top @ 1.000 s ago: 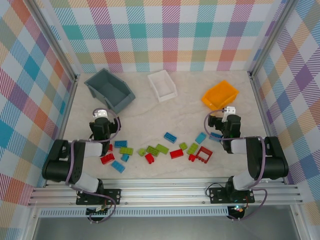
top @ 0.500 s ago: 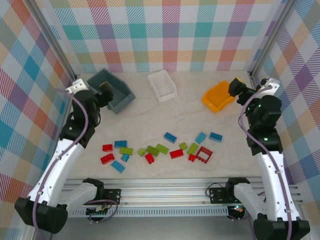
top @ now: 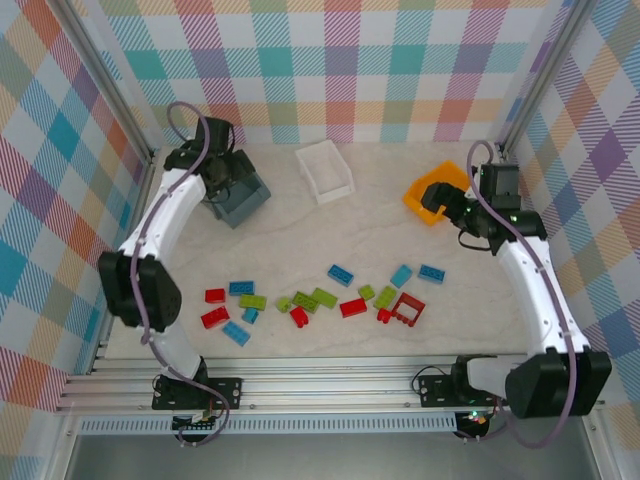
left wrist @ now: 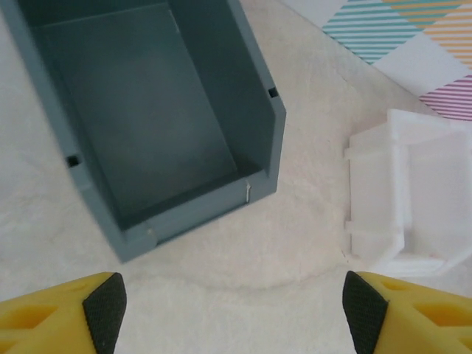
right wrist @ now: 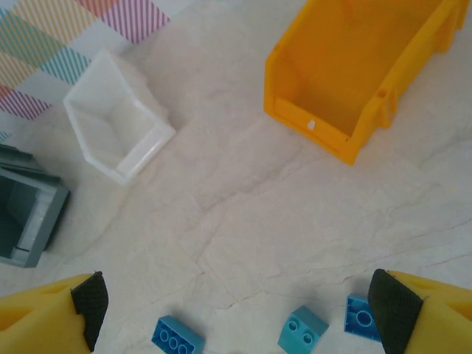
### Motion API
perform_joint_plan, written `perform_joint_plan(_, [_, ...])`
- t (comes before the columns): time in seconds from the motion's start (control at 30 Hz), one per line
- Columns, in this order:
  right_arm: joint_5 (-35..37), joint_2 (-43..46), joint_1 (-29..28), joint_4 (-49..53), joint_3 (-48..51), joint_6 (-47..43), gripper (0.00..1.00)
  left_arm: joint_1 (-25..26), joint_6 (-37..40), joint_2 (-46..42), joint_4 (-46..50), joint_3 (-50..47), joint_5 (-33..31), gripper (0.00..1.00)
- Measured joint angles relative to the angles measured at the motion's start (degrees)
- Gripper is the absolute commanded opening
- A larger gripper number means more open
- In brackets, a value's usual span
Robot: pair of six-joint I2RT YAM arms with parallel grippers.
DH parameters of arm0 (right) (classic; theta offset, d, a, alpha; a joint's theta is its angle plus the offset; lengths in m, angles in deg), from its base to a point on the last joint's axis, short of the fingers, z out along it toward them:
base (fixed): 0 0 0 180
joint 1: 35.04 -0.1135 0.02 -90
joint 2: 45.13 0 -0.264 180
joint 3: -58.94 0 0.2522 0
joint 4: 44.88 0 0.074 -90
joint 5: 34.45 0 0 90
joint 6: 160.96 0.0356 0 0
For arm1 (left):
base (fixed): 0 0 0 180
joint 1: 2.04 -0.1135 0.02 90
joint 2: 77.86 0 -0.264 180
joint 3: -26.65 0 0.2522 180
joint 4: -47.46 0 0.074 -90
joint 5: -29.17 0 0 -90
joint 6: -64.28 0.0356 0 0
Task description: Sort the legos into containers by color
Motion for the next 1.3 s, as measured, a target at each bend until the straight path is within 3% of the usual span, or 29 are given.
perform_joint_plan(0.23, [0.2,-13.3,1.0,0.4,-8.0,0.2,0.91,-2.3,2.7,22.6,3.3,24.7,1.4,0.65])
perform_joint_plan(0.4, [0.3,-23.5,2.8,0.1,-14.4,1.2,0.87,-3.0,5.0,33.3,5.7,36.9,1.5,0.63])
perform_joint_plan(0.53, [0.4,-32.3,3.6,-0.2,-21.0,1.7,0.84,-3.3,6.0,35.8,6.0,38.4,1.8,0.58])
perform_joint_plan(0.97, [0.3,-51.9,3.9,0.4,-38.1,2.1,0.75,-4.2,9.8,37.2,3.8,38.8,9.0,0.15])
perform_joint_plan(1.1, [0.2,-57.7,3.9,1.0,-45.1,1.6,0.66,-4.0,11.6,37.2,2.6,38.8,11.9,0.07])
perform_joint_plan(1.3, [-0.2,-66.0,3.8,3.4,-55.6,-0.9,0.48,-2.8,12.3,36.7,-0.4,36.8,15.7,0.03])
